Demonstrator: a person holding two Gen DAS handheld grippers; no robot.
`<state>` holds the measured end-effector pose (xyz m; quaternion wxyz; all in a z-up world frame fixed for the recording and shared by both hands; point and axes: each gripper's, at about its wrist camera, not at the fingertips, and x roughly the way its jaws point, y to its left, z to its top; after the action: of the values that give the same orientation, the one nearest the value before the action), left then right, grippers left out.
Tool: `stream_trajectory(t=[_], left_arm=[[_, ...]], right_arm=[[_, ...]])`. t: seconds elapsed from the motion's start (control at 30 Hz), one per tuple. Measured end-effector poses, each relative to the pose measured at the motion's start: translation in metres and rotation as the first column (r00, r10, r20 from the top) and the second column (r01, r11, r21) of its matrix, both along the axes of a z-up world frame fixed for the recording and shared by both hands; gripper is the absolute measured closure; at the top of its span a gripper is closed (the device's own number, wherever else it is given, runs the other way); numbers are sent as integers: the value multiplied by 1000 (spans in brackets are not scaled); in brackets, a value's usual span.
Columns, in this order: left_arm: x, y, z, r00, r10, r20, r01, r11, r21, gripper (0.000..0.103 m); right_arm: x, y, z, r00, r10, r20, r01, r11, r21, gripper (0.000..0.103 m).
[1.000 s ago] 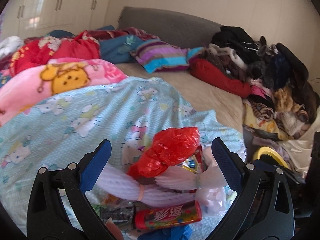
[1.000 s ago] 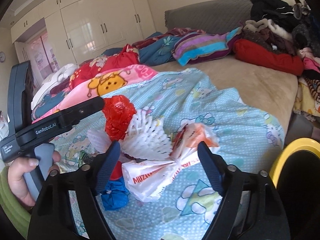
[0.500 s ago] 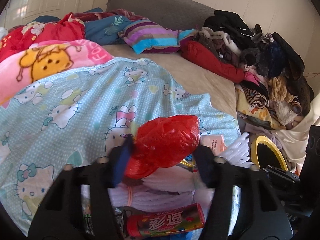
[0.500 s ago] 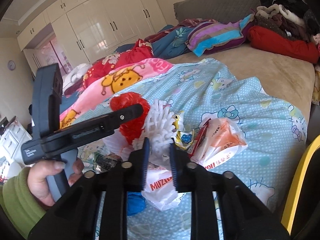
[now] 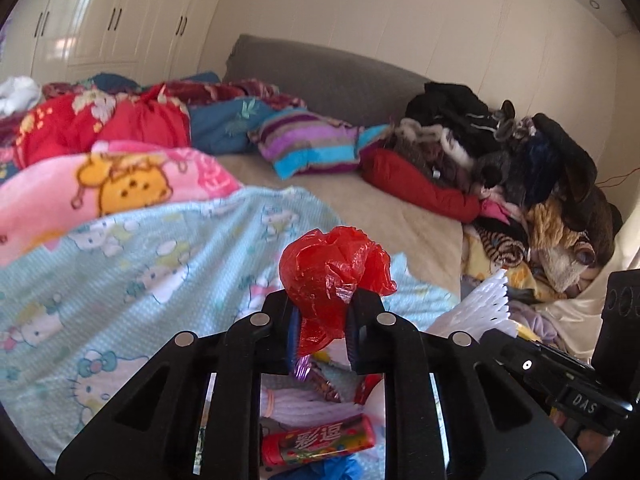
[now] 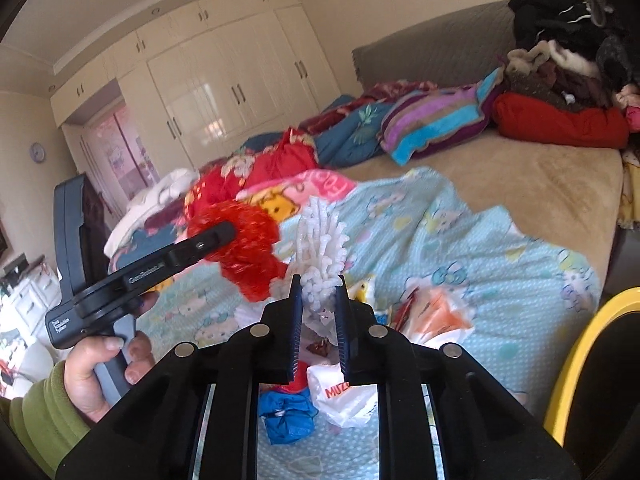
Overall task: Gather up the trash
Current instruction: 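Carry the red bag with the left tool over the yellow bin and release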
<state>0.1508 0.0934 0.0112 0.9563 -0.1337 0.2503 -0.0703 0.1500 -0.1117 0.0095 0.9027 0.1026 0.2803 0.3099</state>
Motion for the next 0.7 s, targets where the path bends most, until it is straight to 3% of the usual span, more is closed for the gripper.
stream_trajectory(t=[0.23, 0.7], left_arm=[[-13, -14, 20, 999, -25, 46, 26, 1000, -15, 91], [-33, -74, 32, 987, -139, 83, 140, 990, -15, 91]], right_arm=[[-7, -36, 18, 998, -65, 22, 65, 997, 32, 88], [-33, -98, 24, 980, -197, 35, 198, 980, -25, 88]])
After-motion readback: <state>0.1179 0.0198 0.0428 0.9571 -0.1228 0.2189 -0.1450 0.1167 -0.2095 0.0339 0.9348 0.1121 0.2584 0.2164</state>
